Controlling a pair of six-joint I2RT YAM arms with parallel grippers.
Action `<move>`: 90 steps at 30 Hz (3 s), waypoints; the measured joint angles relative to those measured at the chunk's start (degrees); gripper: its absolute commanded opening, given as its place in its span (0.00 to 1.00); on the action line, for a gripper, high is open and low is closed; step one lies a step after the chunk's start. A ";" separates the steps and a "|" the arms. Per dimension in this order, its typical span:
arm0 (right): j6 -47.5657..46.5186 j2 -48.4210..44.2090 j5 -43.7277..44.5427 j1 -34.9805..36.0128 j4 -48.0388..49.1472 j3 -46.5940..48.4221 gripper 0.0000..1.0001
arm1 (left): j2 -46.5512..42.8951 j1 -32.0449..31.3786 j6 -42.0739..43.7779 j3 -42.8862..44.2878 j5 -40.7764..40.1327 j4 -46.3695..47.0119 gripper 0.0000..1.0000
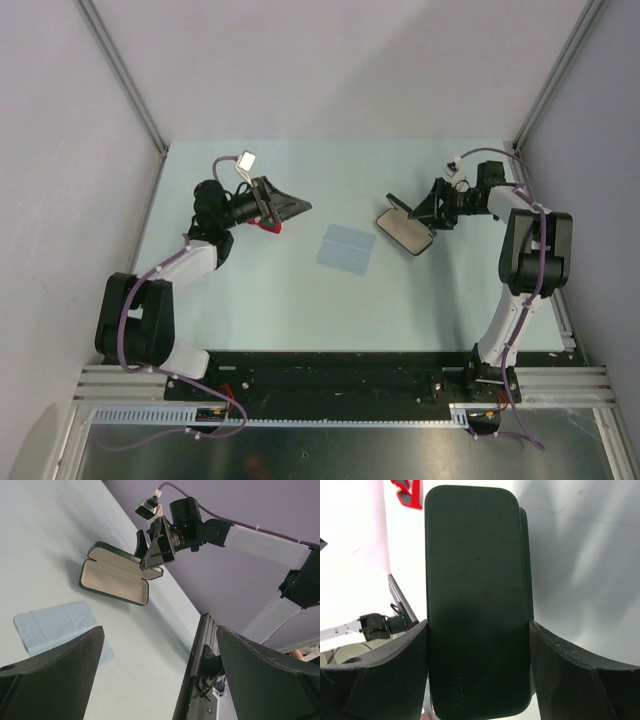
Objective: Organize the sunglasses
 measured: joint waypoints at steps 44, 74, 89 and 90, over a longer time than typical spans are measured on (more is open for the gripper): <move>-9.99 5.77 2.54 0.39 -11.91 6.03 0.63 | 8.74 -4.39 -0.63 0.22 0.07 -0.07 1.00; -2.43 8.52 2.54 0.09 -3.15 3.52 1.00 | 40.30 -23.89 2.21 26.43 -10.32 -0.28 1.00; 1.25 -3.06 16.90 -0.35 -2.23 5.16 1.00 | 39.30 -22.93 3.74 25.35 -10.80 -1.42 1.00; 1.66 -4.13 17.90 -0.33 -2.10 5.68 0.98 | 38.36 -22.45 4.07 24.61 -10.95 -2.21 1.00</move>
